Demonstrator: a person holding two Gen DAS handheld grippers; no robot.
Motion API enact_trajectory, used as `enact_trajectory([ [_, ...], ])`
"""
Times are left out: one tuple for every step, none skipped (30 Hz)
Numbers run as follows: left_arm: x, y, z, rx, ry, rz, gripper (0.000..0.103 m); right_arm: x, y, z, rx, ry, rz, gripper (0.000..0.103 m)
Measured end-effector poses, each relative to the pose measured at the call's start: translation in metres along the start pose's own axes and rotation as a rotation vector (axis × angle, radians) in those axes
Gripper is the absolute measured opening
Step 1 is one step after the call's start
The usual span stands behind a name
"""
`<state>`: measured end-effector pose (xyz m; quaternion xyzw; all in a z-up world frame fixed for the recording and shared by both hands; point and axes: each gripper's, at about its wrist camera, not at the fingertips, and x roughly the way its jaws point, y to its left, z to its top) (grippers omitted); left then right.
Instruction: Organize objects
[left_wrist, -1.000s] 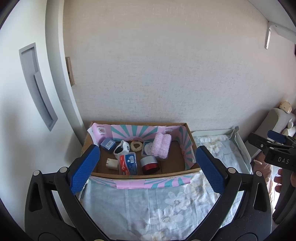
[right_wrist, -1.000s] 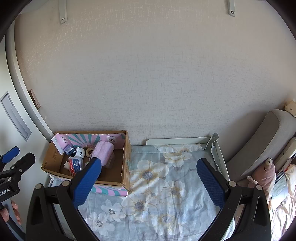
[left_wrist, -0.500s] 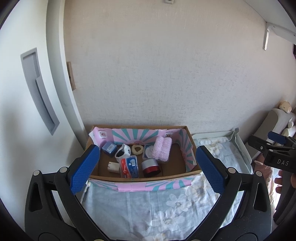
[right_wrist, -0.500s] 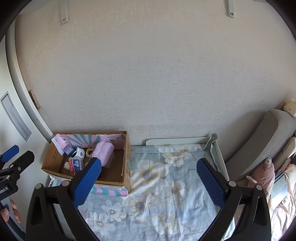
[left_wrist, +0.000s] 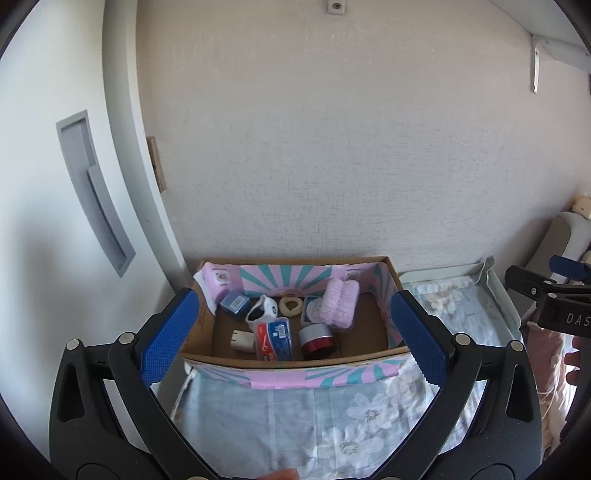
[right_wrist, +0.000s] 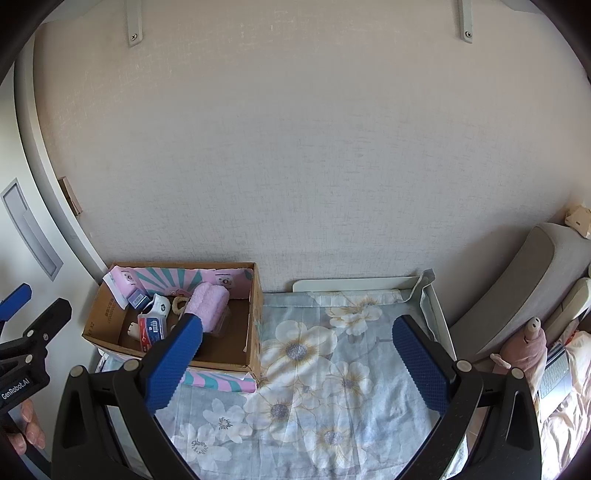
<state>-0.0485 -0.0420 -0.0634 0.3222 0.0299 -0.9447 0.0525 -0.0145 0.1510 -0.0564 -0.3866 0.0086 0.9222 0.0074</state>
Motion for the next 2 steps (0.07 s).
enact_trajectory([
  [0.0006,0.0006,0.0000,0.001,0.001,-0.001,0.103,-0.0001,0.0002,0.0001,-0.001,0.000,0.000,0.103],
  [0.0023,0.0013,0.0002,0.003,0.010,-0.012,0.103,0.0004,0.0004,0.0001,-0.002,0.000,0.000,0.103],
])
